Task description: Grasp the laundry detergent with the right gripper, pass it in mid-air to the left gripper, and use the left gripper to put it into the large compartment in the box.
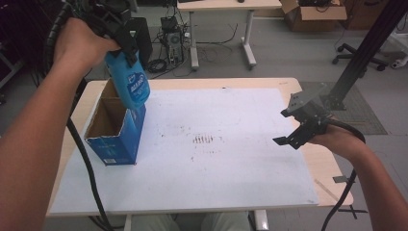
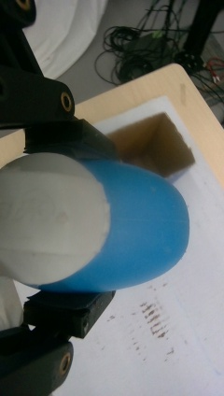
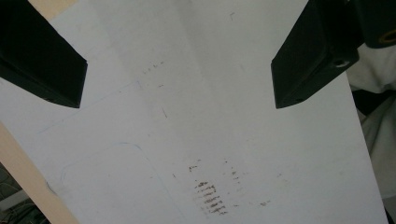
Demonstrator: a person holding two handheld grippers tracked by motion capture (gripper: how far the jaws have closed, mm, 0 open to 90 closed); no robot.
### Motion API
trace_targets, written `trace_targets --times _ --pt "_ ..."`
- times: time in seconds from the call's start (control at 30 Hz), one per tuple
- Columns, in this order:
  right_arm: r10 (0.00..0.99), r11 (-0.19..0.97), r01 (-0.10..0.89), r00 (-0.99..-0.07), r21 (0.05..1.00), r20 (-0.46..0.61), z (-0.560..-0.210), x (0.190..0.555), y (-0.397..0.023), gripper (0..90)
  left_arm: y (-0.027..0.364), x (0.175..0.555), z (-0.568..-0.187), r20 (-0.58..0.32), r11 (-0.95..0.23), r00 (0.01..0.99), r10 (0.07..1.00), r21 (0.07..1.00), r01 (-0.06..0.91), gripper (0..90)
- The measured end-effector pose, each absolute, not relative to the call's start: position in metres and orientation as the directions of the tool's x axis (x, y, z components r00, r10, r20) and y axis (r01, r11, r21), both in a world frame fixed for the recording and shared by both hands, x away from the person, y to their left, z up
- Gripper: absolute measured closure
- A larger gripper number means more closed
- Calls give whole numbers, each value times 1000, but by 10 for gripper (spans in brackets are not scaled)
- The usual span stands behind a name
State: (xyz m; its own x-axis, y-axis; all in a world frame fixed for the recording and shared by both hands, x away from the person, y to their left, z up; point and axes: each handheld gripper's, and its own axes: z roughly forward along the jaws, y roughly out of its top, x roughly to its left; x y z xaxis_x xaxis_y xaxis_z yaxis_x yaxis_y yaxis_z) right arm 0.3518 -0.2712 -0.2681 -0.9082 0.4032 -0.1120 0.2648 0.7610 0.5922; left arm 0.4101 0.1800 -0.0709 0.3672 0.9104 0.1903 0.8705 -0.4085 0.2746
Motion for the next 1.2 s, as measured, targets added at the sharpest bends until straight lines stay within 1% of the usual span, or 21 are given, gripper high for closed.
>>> trace_targets --times 0.03,0.07,0.23,0.27,0.33,0.57,0.67,0.77,1.0,1.2 --pt "402 763 265 -909 589 -112 -268 351 -272 32 188 408 -69 192 -384 340 920 281 879 381" --pt "402 763 265 -909 589 -112 -268 351 -272 32 188 408 -69 192 -384 340 920 281 879 381" --pt "402 762 261 -908 593 -117 -267 351 -275 32 206 404 -66 191 -325 279 941 282 903 381" --pt "402 762 261 -908 593 -117 -268 352 -276 33 212 402 -66 190 -298 251 949 284 911 381" --pt "401 763 260 -908 592 -118 -269 352 -276 33 214 401 -67 193 -292 244 950 284 913 382" --pt "398 764 253 -909 593 -125 -270 351 -276 33 229 398 -74 179 -206 157 971 299 932 382" --pt "400 759 253 -908 599 -122 -271 351 -277 33 232 398 -81 186 -175 123 975 300 938 382" --pt "398 759 251 -909 600 -123 -272 351 -278 32 239 398 -89 173 -136 84 981 312 940 382" --pt "404 754 259 -907 603 -117 -273 350 -281 32 248 398 -108 166 -103 51 985 321 942 382" --pt "407 754 262 -906 603 -115 -275 352 -280 32 252 399 -123 178 -116 60 982 320 940 382"
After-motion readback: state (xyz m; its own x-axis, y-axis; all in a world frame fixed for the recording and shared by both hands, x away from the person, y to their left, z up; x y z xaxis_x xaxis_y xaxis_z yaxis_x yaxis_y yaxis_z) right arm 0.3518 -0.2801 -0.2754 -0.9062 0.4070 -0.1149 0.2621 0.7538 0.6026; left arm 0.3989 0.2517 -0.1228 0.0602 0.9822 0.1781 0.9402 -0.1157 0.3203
